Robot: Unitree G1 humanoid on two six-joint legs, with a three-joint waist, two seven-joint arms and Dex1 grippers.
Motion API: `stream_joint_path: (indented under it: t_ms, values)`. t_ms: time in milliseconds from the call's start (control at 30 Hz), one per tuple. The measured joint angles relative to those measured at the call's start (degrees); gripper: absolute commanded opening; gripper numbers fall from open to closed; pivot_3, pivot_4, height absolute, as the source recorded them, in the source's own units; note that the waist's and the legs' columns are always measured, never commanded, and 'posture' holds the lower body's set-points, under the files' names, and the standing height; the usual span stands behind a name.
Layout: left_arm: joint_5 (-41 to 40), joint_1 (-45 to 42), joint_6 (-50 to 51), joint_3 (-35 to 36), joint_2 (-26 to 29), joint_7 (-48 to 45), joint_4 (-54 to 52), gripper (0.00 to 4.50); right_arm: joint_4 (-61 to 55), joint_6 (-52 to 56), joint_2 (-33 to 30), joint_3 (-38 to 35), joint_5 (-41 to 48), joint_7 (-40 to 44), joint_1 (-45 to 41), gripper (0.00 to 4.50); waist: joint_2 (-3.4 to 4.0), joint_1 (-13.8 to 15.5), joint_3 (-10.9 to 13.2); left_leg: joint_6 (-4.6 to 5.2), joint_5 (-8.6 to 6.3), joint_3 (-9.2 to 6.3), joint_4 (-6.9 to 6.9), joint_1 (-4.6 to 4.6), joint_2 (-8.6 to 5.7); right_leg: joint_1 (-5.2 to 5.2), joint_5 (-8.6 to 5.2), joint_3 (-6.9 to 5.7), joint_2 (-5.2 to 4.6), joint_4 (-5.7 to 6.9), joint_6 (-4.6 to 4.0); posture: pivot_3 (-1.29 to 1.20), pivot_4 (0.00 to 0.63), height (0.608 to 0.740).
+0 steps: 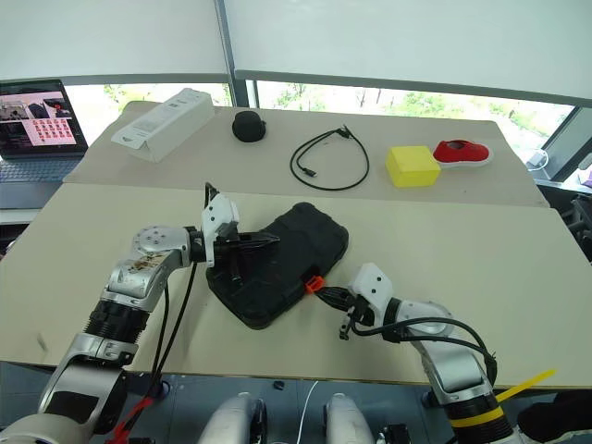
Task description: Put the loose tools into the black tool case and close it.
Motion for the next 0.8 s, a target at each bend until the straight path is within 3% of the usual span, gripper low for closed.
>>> stream_joint_path:
  t_ms: [467,800]
  values:
    - [1.59,1.13,0.02,-1.11,-0.28,-0.08,-1.24,0.11,0.03,0.34,0.35,0.32,-0.4,-0.88,-1.92,0.04,0.23,-0.05,-0.15,-0.01,-0.01,0.02,-0.04,0.69,0.0,0.69,-0.04,0.02,0.0,-0.06,-0.01,0.0,0.15,0.74]
    - [1.87,1.33,0.11,-1.53,-0.9,-0.78,-1.38,0.11,1.63,4.27,0.24,2.5,-3.2,-1.52,-3.6,0.04,0.38,-0.02,-0.25,-0.01,-0.01,0.01,-0.04,0.68,-0.01,0.7,-0.04,0.02,-0.01,-0.09,-0.01,0.0,0.15,0.74]
